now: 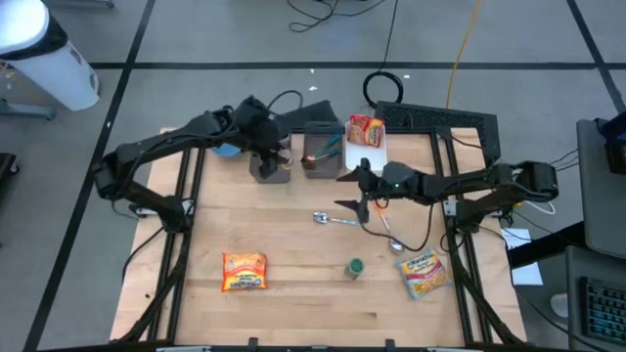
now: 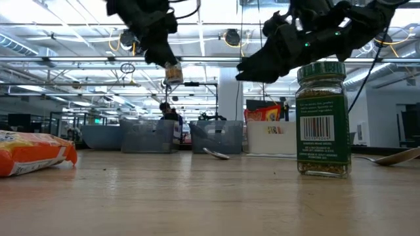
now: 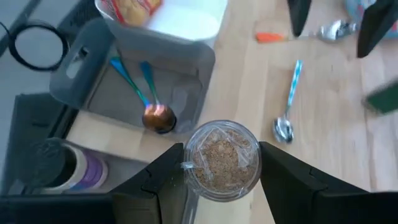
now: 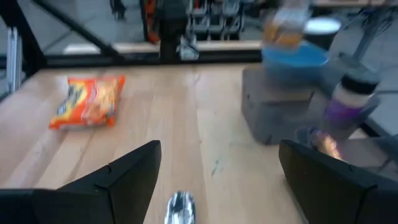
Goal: Pick & Place Food Item
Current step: Put the brown spice bottle into the left black bin
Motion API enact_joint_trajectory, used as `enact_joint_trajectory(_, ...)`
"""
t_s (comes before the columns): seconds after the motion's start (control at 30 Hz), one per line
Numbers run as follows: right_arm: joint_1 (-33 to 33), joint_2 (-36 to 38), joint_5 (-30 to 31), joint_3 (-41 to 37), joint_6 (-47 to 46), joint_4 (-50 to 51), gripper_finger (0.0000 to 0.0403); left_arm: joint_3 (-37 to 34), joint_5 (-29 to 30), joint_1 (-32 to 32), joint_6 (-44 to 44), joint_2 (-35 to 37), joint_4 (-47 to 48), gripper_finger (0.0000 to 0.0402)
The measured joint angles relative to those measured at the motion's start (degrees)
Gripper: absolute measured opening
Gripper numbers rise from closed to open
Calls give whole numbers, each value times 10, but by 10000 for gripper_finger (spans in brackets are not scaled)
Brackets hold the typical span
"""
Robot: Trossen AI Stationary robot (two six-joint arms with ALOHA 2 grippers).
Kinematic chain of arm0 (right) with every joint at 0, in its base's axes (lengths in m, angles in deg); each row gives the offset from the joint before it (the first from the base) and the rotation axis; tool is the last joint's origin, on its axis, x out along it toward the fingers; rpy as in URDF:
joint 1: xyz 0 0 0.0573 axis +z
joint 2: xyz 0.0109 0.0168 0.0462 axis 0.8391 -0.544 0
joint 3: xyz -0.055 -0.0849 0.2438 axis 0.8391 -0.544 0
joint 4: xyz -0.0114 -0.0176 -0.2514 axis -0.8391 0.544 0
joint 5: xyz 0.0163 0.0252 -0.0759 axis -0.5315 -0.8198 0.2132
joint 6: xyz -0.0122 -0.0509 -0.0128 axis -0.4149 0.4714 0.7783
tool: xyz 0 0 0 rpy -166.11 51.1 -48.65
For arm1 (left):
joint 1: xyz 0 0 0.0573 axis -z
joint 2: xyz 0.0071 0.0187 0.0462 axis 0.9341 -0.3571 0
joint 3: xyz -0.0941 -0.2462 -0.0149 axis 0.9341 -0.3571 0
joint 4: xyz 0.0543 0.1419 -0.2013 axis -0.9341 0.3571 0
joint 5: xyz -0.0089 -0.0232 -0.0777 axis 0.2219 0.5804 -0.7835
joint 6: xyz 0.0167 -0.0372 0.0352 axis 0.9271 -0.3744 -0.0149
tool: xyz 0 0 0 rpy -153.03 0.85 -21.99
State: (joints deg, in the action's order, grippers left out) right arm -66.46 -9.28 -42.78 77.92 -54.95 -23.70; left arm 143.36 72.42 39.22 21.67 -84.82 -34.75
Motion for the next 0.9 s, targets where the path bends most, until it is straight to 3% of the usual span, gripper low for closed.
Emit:
enact_joint_trajectory(0.23, -22, 51, 14, -43, -23, -32, 318, -140, -18, -49, -15, 62, -90, 184)
enact_joint_trajectory(0.4, -28, 58, 13, -70, -50, -66, 318, -201, -19, -89, -15, 64, -127, 184)
enact_joint_trajectory(0.67, -28, 57, 13, -83, -66, -90, 318, -233, -13, -139, -8, 62, -183, 184)
enact_joint_trajectory(0.9, -28, 57, 14, -83, -66, -93, 318, -233, 47, -151, 6, 58, -198, 183)
